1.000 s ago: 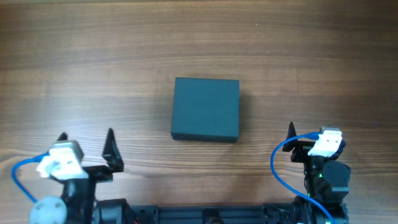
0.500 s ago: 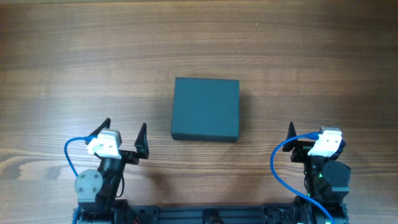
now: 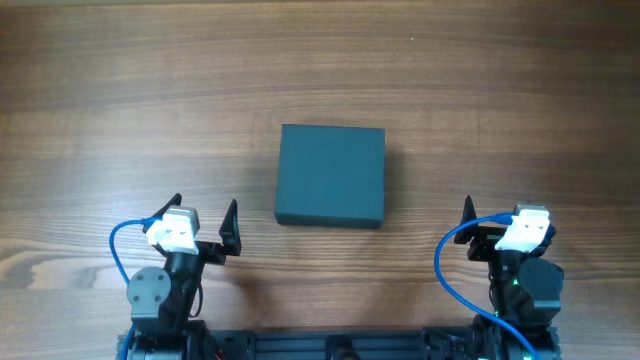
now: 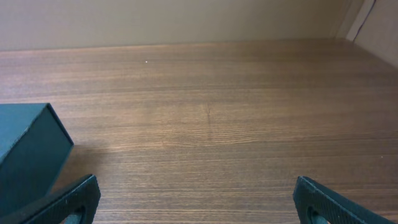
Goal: Pack container
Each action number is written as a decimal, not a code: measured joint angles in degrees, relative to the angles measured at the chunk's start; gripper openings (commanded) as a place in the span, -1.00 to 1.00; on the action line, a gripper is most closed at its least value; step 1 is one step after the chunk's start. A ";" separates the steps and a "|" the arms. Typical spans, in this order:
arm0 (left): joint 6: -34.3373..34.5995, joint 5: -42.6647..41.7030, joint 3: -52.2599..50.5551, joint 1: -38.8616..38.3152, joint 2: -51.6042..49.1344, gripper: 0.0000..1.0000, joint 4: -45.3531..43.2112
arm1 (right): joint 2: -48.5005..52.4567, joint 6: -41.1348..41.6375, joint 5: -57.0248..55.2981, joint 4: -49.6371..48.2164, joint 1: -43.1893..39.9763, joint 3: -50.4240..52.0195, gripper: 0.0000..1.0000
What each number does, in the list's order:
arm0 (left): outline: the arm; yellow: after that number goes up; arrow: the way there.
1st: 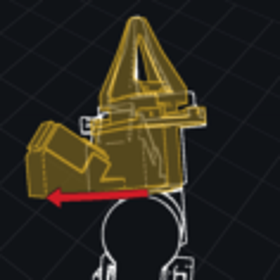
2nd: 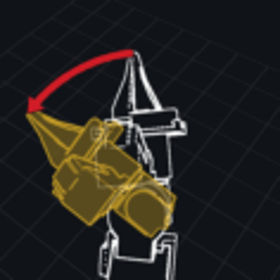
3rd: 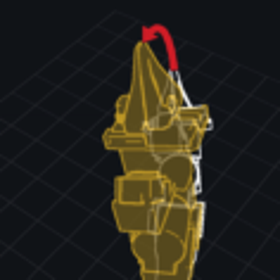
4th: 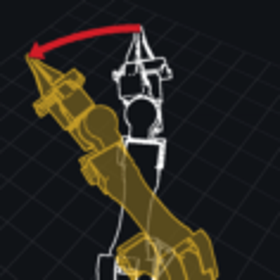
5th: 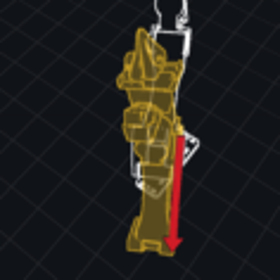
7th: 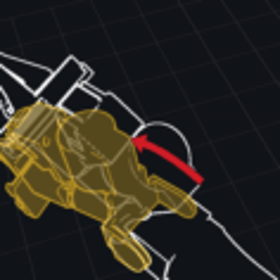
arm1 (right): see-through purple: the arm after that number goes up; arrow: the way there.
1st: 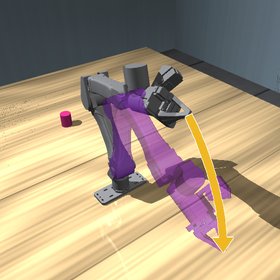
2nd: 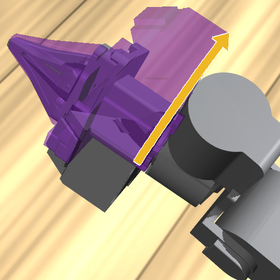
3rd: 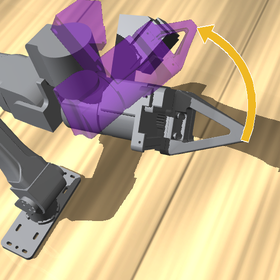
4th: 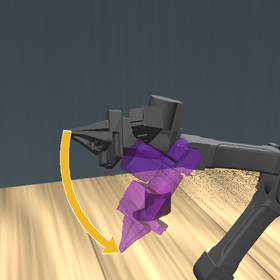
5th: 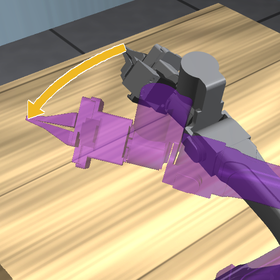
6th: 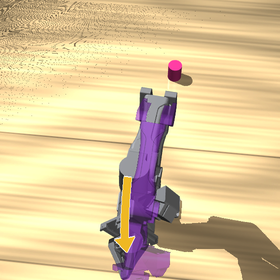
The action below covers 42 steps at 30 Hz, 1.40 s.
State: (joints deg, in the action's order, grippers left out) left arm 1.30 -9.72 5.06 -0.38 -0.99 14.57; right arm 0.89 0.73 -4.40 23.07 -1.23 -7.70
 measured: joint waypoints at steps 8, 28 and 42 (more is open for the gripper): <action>0.00 0.85 0.00 0.00 0.00 1.00 0.00 | 0.00 0.00 0.00 0.00 0.00 0.00 0.99; 0.00 0.85 0.00 0.00 0.00 1.00 0.00 | 0.00 0.00 0.00 0.00 0.00 0.00 0.99; 0.00 0.85 0.00 0.00 0.00 0.99 0.00 | 0.00 0.00 0.04 0.00 0.00 0.00 1.00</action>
State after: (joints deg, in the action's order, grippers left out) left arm 1.30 -8.86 5.06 -0.38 -0.99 14.57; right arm 0.89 0.73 -4.36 23.07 -1.23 -7.70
